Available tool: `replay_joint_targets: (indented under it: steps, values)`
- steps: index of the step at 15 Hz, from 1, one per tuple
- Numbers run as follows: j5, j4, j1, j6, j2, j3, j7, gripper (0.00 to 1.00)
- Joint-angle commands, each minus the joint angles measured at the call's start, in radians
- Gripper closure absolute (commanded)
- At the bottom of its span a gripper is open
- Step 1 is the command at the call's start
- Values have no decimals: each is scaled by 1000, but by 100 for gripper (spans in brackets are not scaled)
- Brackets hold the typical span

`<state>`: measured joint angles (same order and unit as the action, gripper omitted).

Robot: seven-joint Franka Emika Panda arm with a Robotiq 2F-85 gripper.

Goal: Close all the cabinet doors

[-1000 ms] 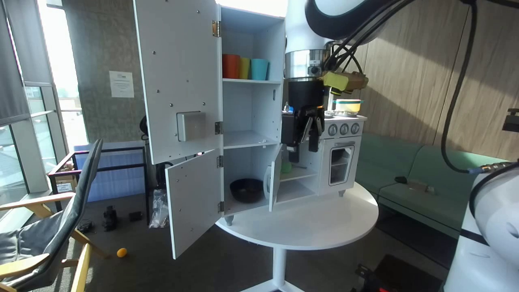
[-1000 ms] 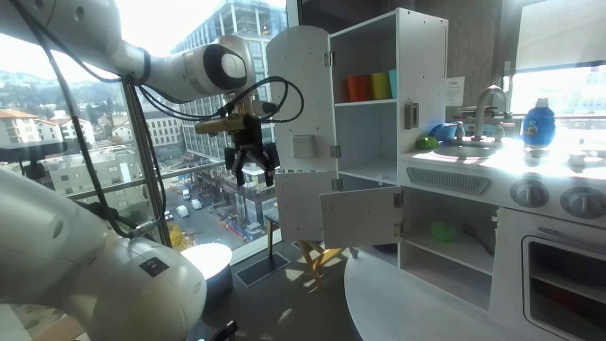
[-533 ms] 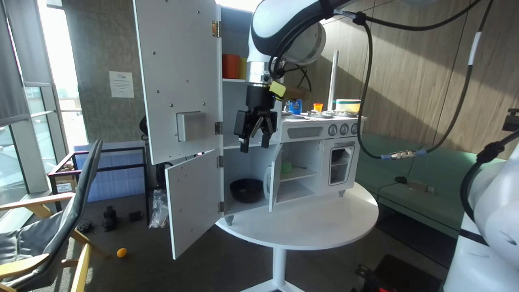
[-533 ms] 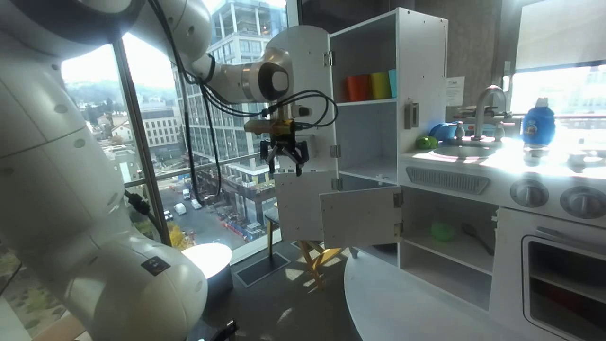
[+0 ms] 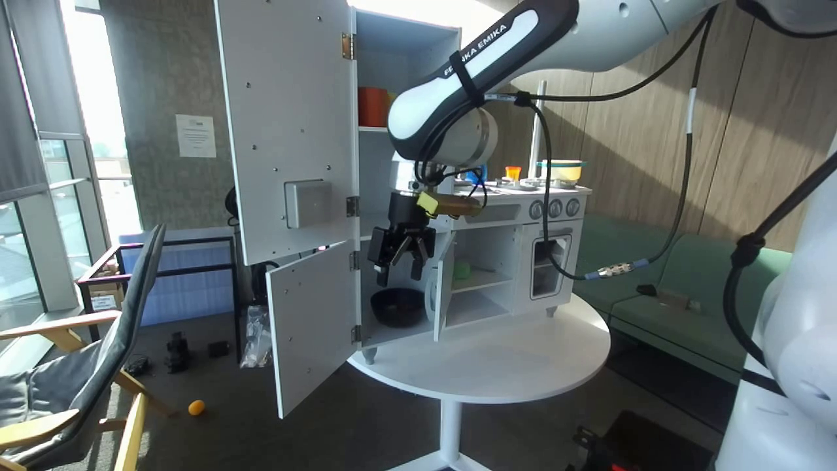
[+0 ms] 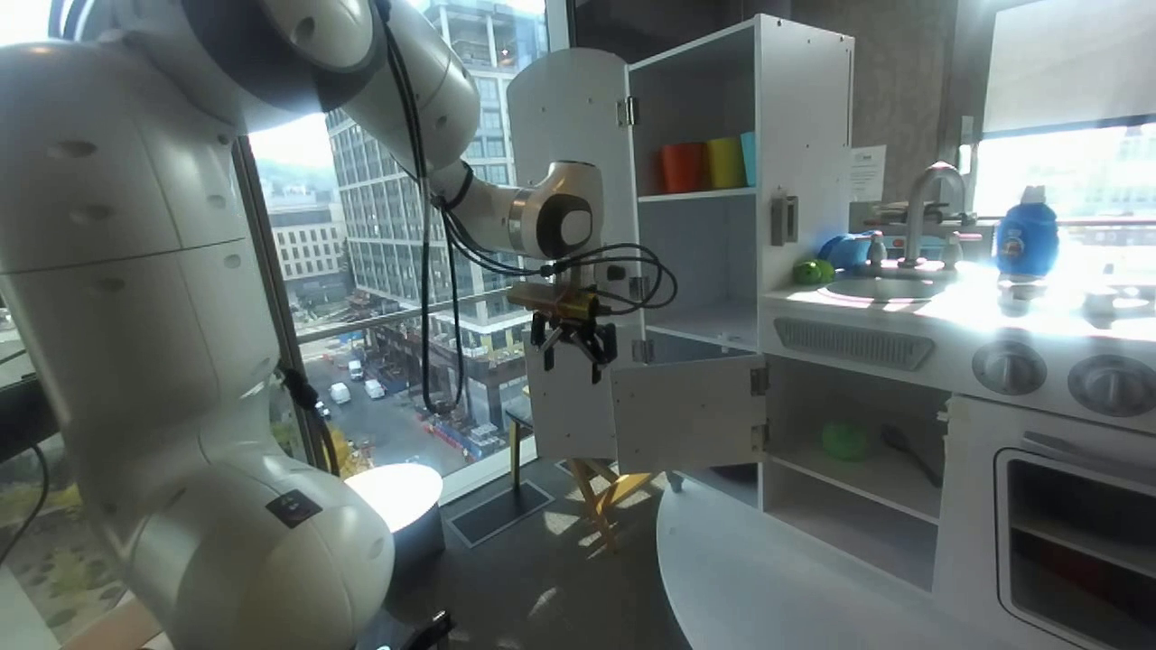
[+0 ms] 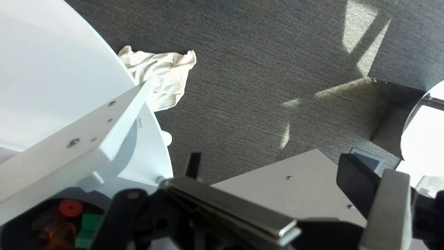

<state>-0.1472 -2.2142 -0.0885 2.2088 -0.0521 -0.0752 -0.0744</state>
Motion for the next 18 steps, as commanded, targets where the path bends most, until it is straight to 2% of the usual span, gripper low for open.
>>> replay_joint_targets:
  steps: [1,7,15,18]
  values:
    - [-24,29,2,55,-2,2,-10,0]
    - [74,94,61,24,9,46,146,0]
    - [95,109,165,-103,-2,140,310,0]
    - [188,112,190,-111,-17,153,428,0]
